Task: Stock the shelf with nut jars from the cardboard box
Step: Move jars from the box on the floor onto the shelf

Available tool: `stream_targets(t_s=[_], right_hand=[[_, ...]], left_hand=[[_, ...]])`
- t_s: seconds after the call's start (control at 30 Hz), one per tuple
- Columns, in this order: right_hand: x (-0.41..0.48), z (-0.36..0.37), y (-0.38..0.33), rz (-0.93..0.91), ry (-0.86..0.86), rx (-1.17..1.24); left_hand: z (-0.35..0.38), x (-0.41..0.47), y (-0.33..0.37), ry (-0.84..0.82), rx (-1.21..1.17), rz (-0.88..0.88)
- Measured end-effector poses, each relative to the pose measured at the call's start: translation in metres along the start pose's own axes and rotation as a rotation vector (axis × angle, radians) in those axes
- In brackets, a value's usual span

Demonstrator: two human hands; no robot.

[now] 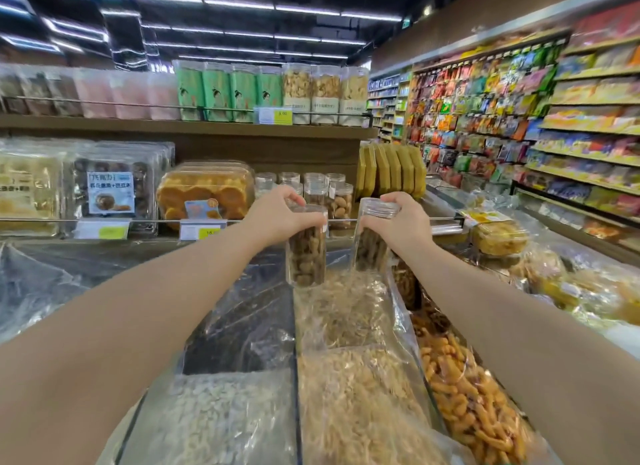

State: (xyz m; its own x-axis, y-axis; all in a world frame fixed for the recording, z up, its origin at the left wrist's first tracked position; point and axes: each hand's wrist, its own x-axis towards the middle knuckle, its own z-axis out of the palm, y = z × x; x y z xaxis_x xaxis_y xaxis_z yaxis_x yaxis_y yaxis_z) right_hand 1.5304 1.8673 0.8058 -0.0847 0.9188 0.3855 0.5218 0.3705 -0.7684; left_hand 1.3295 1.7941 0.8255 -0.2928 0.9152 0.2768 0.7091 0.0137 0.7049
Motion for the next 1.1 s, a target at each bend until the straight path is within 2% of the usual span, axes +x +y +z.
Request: stream_targets(t_s=[0.27,0.47,0.8,0.93,1.1], right_hand=[[0.108,0.031,0.017,0.010,0.097,0.005],[0.197,0.050,0.038,-0.042,0.096,-0.087],[0.325,0.128,0.098,-0.143,-0.045,-0.137],[0.354,0.158,0.112,-0.163,-0.053,-0.160],[0.365,0.167,0.127,-0.179,-0.166,-0.196]], left_hand=[[0.020,0.107,0.000,-0.029,0.004,0.073],[0.043,0.175,-0.003,-0.037,-0.007,0.113],[0.083,0.246,-0.015,-0.025,-0.004,0.087],[0.098,0.257,-0.022,-0.048,0.022,0.122],[0.107,0.260,-0.019,-0.056,0.039,0.170]])
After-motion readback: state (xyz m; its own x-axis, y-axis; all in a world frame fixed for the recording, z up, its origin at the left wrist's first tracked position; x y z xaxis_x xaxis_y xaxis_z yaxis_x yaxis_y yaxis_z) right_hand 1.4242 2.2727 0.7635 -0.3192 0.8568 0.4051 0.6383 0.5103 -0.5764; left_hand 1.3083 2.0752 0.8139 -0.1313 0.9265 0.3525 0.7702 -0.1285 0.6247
